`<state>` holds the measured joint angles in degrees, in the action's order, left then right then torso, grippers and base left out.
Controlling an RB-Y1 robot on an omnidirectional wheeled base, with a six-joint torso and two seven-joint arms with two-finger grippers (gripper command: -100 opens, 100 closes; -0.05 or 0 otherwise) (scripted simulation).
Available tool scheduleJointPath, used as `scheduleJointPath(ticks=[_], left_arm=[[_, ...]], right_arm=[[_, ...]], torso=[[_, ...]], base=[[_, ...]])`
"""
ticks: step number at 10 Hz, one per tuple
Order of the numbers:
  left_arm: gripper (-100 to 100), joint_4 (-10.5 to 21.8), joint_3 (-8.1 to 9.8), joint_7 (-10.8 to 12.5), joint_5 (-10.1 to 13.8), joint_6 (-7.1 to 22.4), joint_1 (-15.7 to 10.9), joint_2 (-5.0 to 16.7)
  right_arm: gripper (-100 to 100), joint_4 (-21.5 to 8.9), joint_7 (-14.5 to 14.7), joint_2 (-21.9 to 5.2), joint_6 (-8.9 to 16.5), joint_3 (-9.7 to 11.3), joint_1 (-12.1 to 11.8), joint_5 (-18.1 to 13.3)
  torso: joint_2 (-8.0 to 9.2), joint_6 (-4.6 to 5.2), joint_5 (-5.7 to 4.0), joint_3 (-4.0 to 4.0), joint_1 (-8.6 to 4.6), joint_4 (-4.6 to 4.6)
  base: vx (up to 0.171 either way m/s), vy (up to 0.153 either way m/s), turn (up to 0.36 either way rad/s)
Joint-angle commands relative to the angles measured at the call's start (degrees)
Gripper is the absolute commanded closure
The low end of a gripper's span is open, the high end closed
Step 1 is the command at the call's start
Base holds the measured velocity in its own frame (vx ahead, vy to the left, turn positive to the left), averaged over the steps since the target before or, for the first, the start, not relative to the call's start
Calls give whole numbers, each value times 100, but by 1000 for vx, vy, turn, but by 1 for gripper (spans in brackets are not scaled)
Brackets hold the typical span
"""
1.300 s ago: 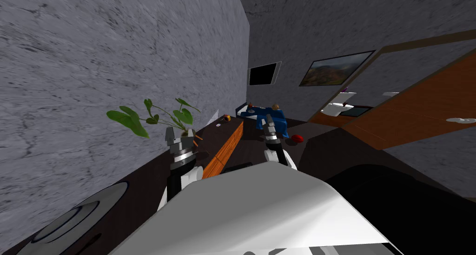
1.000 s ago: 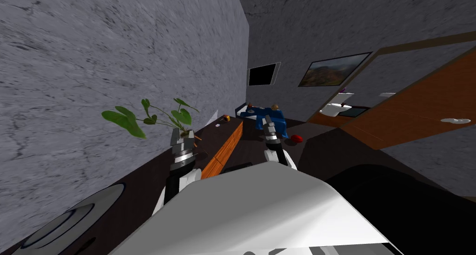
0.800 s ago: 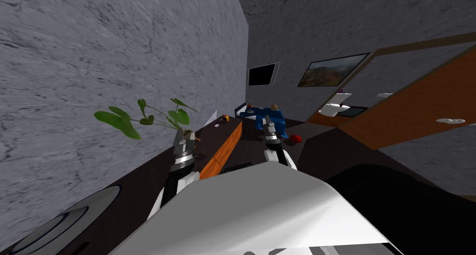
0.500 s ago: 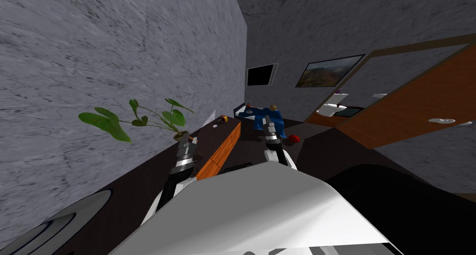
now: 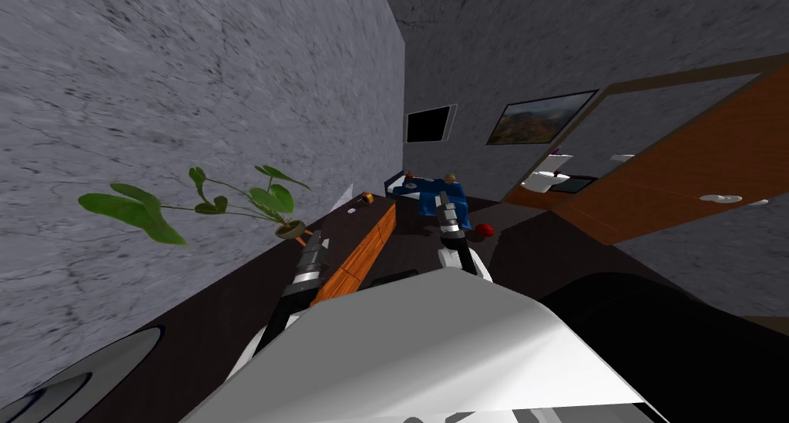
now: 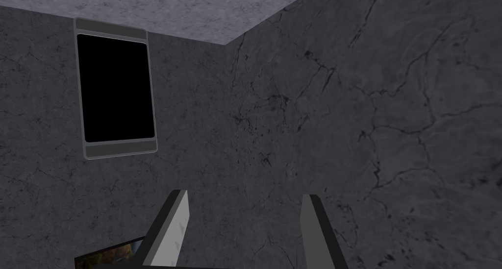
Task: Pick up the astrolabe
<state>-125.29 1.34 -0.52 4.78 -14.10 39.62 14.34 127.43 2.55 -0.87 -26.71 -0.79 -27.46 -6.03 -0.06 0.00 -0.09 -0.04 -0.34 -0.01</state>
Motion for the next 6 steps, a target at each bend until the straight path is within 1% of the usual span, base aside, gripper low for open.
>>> scheduleJointPath(ticks=[1,2,3,6], left_arm=[[-100,15,24,-17,29,286,162,166],[-100,15,24,-17,29,287,162,166],[-100,68,22,-52,43,487,312,294],[-100,238,22,-167,100,1049,751,684]], right_arm=[[0,0,0,0,0,0,0,0],[0,0,0,0,0,0,0,0],[0,0,0,0,0,0,0,0],[0,0,0,1,0,1,0,0]], torso=[[0,0,0,0,0,0],[-1,0,1,0,3,0],[-1,0,3,-1,10,0],[-4,0,-3,-2,-18,-1]], base=[[25,-79,-30],[23,-59,-13],[21,-70,-34],[42,-141,-52]])
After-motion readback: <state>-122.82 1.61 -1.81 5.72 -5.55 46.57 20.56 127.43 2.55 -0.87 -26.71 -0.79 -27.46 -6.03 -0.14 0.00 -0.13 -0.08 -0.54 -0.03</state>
